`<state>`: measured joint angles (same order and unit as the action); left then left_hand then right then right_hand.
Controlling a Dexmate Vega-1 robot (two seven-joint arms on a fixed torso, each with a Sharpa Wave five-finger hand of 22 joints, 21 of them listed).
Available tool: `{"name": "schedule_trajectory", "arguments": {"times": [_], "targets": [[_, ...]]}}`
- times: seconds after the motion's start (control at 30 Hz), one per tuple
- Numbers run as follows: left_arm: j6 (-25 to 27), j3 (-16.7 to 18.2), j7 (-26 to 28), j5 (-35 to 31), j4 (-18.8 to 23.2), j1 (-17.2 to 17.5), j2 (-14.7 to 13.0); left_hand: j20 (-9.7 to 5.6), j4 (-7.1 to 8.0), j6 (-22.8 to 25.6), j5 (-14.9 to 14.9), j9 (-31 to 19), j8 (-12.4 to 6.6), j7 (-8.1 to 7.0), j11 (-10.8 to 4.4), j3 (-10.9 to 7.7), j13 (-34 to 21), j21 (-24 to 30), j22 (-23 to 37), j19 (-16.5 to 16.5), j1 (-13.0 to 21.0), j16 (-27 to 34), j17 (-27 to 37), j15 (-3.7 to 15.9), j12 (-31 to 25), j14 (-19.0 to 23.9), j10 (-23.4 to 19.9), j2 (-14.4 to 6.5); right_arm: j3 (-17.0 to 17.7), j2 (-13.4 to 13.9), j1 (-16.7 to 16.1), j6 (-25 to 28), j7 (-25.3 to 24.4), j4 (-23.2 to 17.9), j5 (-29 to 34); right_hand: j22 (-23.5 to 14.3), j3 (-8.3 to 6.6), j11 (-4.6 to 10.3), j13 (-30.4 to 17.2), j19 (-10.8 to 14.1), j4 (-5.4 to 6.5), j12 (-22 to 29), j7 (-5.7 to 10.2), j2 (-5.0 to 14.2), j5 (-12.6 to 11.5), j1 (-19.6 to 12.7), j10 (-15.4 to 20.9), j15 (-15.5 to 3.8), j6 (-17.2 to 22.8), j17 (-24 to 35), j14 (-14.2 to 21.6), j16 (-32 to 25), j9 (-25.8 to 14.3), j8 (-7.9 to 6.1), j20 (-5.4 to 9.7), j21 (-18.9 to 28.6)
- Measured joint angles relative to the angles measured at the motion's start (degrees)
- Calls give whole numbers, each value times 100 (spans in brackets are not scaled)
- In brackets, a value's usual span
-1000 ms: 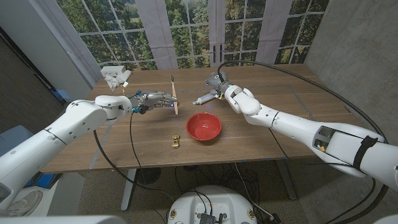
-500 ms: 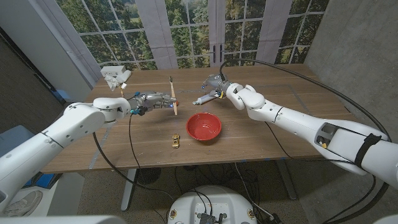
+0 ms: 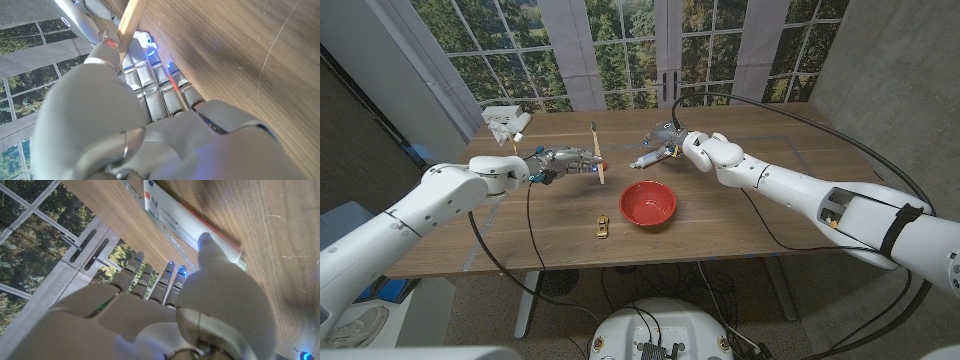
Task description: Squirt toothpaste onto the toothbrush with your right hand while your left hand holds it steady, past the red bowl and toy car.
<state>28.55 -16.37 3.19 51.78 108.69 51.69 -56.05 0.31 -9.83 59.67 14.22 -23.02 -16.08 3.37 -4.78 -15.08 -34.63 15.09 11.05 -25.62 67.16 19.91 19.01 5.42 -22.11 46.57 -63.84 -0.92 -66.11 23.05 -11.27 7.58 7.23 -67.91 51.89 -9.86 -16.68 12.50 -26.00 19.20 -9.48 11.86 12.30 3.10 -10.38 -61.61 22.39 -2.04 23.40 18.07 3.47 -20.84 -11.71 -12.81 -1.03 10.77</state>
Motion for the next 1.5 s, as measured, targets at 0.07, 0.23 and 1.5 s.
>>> {"name": "schedule_trajectory", "arguments": {"times": [0.07, 0.23, 1.5], "targets": [[11, -12, 1, 1, -10, -23, 7, 0, 0, 0, 0, 1, 0, 0, 0, 0, -3, 0, 0, 0, 0, 0, 0, 0, 1, 0, 0, 0, -27, -19, 27, -53, 2, 52, -26, 0, 0, 0, 0, 0, 0, 0, 0, 0, 0, 0, 0, -2, 0, 0, -1, 8, 0, 0, 0, 0], [49, -42, 2, 2, -42, -75, 27, 0, 1, 0, 0, 17, 0, 0, 0, 1, -25, 0, 0, 0, 0, -21, 0, 0, -8, 0, 0, 0, -133, -103, 135, -128, 2, 267, -66, 0, 0, 0, 25, -41, 0, 0, 0, 38, 0, -38, 0, 0, 0, -27, -62, 7, 0, 0, 41, 0], [186, -123, 99, 17, -58, -213, 129, 0, -1, 12, -10, -16, 41, 12, 0, 30, -31, 23, 0, 0, 0, -45, 12, 31, 15, 32, 0, 0, -591, -497, 518, -603, -541, 1455, -427, -3, 240, -166, -40, 323, 93, 544, -337, 109, -4, -88, 1996, -23, 2166, -35, 1199, -657, -65, -763, 76, 72]]}}
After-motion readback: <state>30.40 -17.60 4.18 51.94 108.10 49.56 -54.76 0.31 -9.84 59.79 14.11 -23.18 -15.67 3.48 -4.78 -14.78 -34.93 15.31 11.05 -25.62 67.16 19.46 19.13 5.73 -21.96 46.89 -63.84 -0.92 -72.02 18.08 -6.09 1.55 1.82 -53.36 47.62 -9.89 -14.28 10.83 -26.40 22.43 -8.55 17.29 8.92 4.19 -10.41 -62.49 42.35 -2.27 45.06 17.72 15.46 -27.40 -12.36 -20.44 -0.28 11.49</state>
